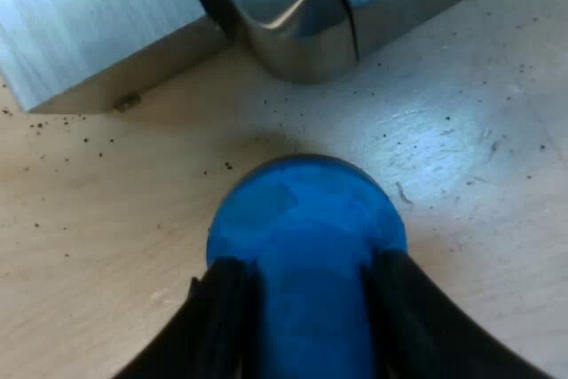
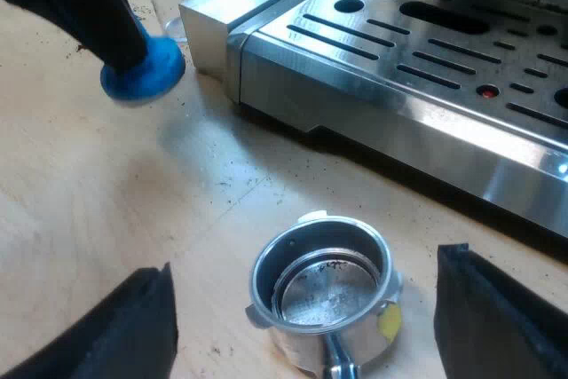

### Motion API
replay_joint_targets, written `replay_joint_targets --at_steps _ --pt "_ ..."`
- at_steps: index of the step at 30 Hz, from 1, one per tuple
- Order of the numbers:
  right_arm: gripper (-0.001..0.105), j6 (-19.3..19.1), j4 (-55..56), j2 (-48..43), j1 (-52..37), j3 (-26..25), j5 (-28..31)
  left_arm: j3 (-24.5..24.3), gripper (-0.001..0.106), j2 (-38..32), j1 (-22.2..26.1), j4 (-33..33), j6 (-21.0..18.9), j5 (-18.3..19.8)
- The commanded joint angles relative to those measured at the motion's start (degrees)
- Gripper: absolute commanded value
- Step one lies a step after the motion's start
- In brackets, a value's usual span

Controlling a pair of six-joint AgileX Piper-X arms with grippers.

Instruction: Grind coffee beans and then tamp

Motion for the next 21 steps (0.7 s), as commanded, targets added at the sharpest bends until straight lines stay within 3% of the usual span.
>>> replay_joint_targets --at_steps 1,4,14,18,21 --pt "0.063 -0.6 -0.8 -0.4 -0.2 -0.1 0.2 0.4 0.000 2.2 -0.1 -1.6 -1.0 -0.9" --pt "0.063 -0.5 -0.8 -0.4 -0.2 -0.1 0.2 0.4 0.000 4.4 -0.1 -1.8 -2.6 -0.9" --pt "0.063 -0.5 -0.8 -0.4 -0.2 -0.1 0.2 0.4 0.001 9.1 -0.1 -2.1 -2.6 0.8" --pt "0.063 -0.5 -0.8 -0.4 -0.2 -0.1 0.2 0.4 0.013 9.6 -0.1 -2.0 -2.6 0.8" --pt "0.063 -0.5 -0.8 -0.4 -0.2 -0.1 0.2 0.4 0.030 9.6 -0.1 -2.0 -2.6 0.8"
